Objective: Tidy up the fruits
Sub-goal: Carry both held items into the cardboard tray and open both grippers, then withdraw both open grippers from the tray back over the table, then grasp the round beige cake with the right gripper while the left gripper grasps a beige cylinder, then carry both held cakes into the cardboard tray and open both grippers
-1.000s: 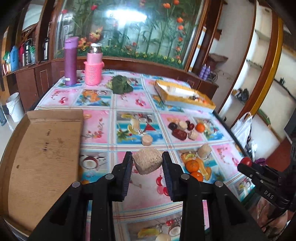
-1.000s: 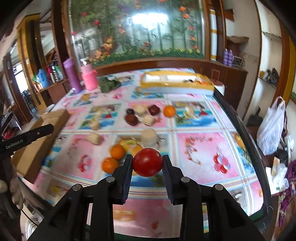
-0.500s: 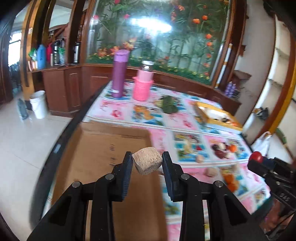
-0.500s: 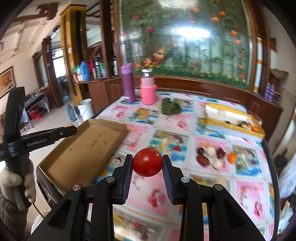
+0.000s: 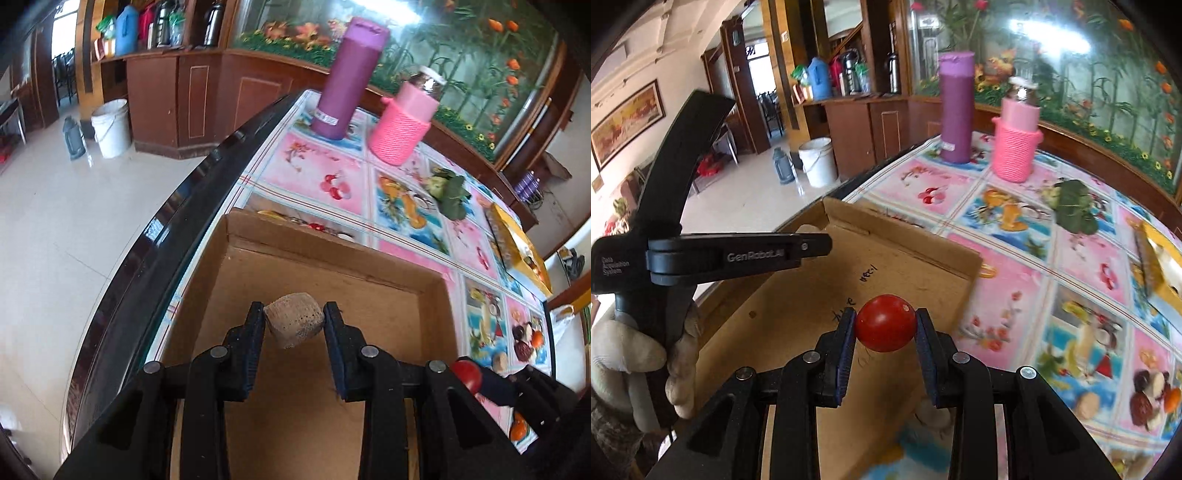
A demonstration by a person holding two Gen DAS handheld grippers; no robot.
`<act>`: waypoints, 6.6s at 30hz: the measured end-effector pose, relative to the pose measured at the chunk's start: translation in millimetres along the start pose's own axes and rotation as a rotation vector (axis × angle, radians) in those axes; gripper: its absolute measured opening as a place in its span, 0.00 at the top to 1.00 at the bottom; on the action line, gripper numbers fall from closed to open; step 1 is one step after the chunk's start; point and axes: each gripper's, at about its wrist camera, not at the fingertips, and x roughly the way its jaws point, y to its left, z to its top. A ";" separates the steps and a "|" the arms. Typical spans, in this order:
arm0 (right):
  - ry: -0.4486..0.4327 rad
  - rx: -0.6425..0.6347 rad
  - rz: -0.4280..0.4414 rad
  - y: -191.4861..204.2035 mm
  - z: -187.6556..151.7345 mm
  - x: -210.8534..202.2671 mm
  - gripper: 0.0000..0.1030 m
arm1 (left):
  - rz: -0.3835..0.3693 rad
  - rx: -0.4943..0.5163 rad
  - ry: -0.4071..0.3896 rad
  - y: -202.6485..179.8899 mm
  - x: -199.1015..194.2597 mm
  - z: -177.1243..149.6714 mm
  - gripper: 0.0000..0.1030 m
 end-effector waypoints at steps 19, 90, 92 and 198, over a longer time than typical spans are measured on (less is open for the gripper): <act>0.050 0.030 -0.058 -12.7 26.2 48.7 0.45 | -0.035 -0.030 0.051 -0.4 23.7 9.7 0.56; -0.408 0.334 -0.810 -51.6 3.7 -673.4 0.14 | 0.382 0.253 -0.706 32.4 -474.7 7.7 0.37; -0.334 0.292 -0.800 -69.1 -21.4 -618.5 0.14 | 0.280 0.303 -0.671 9.3 -436.3 -17.9 0.31; 0.140 0.014 -0.066 -15.5 17.3 66.1 0.62 | 0.008 0.051 0.042 3.7 12.1 -12.7 0.64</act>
